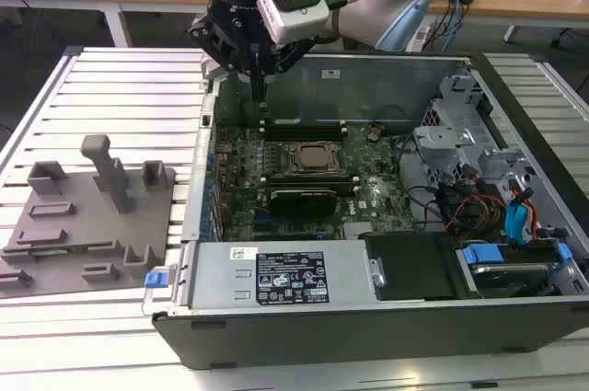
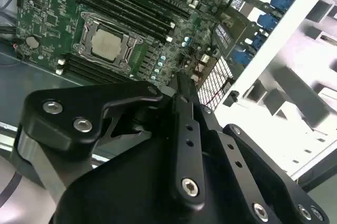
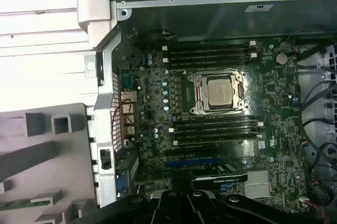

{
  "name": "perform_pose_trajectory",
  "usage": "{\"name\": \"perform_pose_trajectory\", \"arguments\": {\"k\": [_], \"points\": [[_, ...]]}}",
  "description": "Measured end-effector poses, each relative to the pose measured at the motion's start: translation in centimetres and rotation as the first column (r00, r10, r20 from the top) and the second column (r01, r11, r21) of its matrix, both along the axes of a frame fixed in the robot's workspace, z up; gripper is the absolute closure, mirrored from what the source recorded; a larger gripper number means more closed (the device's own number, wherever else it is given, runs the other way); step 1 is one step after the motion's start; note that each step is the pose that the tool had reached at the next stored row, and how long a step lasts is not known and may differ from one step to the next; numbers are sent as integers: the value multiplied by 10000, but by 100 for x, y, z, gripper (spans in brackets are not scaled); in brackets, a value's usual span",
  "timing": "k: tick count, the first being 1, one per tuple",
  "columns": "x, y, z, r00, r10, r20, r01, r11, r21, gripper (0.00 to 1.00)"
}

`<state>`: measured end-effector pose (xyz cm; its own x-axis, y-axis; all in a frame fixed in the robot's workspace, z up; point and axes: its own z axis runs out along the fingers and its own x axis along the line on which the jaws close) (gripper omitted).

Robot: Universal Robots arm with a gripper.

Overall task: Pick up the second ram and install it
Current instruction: 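Reach for the second ram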

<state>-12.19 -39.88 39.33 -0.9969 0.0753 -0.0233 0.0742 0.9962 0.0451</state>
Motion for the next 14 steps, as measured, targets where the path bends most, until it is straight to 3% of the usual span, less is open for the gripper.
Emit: {"name": "perform_pose_trajectory", "arguments": {"k": [8, 14], "points": [[-426, 0, -1, 10000, -1, 10, 1, 10000, 0, 89], [-596, 0, -1, 10000, -1, 9, 1, 10000, 0, 89]]}}
